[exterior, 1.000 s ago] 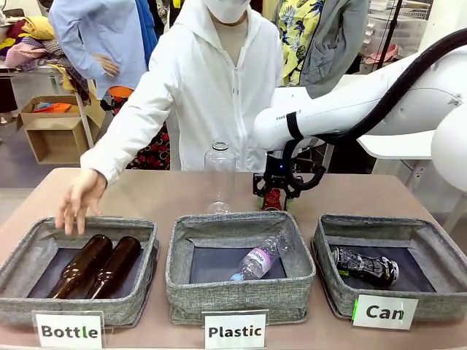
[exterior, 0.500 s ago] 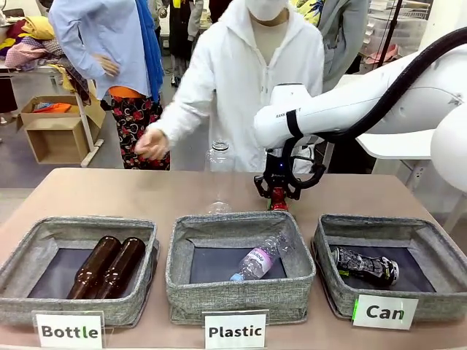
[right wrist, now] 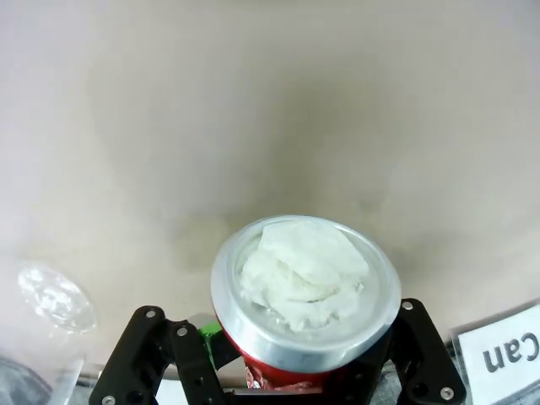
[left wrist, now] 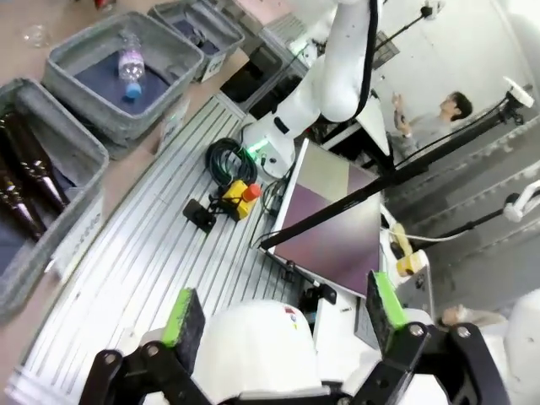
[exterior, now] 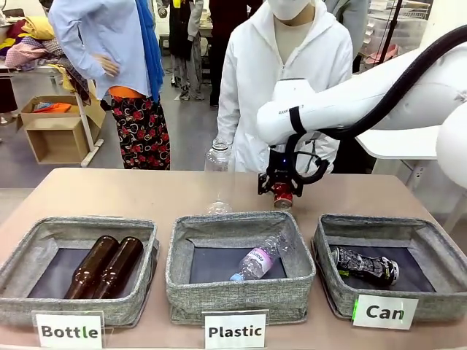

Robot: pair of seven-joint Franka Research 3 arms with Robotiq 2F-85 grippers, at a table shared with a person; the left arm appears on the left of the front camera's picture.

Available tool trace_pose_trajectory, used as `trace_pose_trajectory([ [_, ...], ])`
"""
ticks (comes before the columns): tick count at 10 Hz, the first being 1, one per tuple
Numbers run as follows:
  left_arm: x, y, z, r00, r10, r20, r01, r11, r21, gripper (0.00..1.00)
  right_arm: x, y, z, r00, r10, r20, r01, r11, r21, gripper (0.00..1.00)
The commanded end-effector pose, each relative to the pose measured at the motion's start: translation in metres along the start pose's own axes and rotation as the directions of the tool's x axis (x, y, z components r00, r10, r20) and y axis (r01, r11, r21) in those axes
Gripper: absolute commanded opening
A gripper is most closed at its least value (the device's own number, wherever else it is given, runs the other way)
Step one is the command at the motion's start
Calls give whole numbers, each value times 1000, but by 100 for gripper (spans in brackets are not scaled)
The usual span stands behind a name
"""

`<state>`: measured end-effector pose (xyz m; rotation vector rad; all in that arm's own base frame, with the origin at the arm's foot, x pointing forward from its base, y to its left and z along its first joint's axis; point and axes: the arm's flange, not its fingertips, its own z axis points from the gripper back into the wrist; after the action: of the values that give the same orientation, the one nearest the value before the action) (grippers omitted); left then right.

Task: Sort the can waste into the basket.
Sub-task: Pick up the can waste from the table and place it in the right Fabric basket.

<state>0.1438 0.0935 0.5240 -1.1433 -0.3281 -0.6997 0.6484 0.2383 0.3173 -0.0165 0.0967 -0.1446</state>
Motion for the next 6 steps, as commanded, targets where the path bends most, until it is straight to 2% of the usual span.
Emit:
trace_pose_trajectory([
  [1, 6, 43, -104, 995, -36, -97, 33, 999, -33, 100, -16, -17, 25, 999, 14, 53, -12, 999, -49, 0],
  [2, 25, 56, -112, 988, -48, -148, 41, 998, -52, 100, -20, -24, 35, 998, 44, 50, -41, 998, -50, 0],
  [4, 69, 95, -136, 946, -76, -315, 40, 992, -119, 100, -42, -50, 64, 989, 144, 15, -144, 989, -22, 0],
  [6, 98, 132, -161, 928, -55, -370, -1, 989, -151, 100, -74, -84, 90, 963, 270, 15, -270, 962, 48, 0],
])
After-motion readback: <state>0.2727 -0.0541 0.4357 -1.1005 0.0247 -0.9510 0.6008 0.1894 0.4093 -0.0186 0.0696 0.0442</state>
